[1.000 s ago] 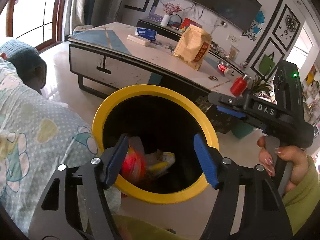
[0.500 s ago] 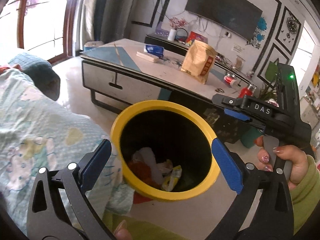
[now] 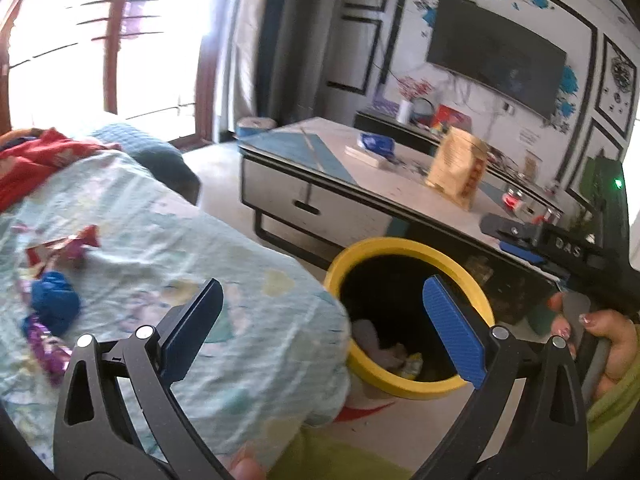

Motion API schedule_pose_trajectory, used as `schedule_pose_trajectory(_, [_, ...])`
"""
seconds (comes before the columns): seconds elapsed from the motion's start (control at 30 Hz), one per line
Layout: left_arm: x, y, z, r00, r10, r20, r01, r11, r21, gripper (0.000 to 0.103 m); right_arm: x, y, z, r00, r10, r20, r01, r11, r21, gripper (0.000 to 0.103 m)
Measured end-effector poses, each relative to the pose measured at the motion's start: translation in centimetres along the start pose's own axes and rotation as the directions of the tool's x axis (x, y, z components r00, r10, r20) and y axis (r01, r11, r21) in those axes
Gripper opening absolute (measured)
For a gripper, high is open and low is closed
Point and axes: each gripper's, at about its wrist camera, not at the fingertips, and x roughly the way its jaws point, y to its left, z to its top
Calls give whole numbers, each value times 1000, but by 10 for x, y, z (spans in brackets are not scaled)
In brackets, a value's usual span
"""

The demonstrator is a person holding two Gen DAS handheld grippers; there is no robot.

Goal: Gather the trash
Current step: 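Move both tools back over the blue bag and purple wrapper on the bed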

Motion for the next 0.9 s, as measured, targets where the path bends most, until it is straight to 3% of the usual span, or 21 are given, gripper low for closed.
schedule_pose_trajectory(0.33, [-34, 28, 5, 991, 104, 89, -101, 994, -37, 92, -6, 44, -7, 999, 48, 0, -48, 994, -98, 74])
schedule_pose_trajectory(0.9, [-72, 92, 0, 963, 241, 125, -218, 961, -169, 92, -2, 130, -30, 986, 148, -70, -162, 946, -282, 74])
